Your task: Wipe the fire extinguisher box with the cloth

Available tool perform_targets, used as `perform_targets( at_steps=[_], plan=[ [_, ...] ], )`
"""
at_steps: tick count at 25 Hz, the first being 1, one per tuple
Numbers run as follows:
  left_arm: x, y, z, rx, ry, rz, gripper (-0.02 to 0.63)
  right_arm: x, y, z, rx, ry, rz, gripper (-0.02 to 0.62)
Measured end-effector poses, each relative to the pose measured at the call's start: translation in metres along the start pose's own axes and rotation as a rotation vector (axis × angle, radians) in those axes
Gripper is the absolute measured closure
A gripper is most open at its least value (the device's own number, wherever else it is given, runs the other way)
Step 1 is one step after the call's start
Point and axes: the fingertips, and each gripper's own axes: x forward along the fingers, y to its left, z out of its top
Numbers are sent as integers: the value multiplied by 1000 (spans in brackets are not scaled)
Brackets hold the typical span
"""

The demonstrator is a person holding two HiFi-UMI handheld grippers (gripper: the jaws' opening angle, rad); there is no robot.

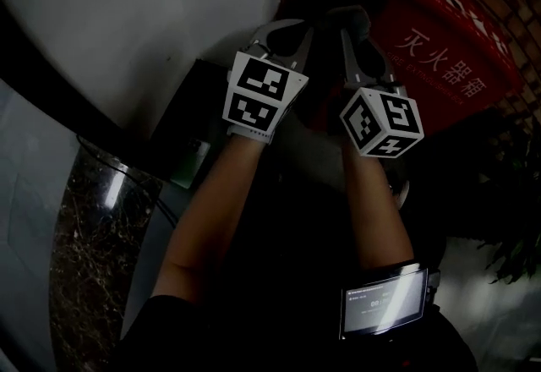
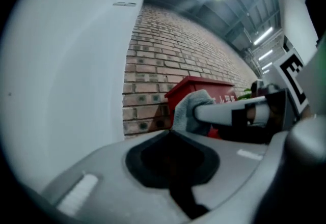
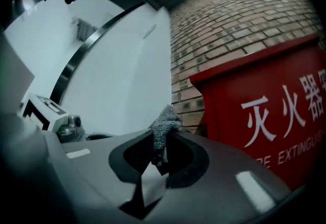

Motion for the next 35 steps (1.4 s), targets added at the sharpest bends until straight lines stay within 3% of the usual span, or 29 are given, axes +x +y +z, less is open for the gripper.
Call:
perform_targets(
  at_steps=[6, 15, 28, 35],
  plan=[
    [3, 30, 21, 138, 16, -29, 603, 39, -9, 12, 314, -187, -142, 549],
    [35, 37, 42, 275, 60, -94, 603, 57, -69, 4, 720, -405, -356, 551],
    [67, 34, 68, 323, 97, -187, 603, 45, -109, -53, 1273, -639, -481, 555],
    [72, 30, 31, 329, 154, -199, 603, 38, -110, -96, 1373, -642, -515, 557]
  ],
)
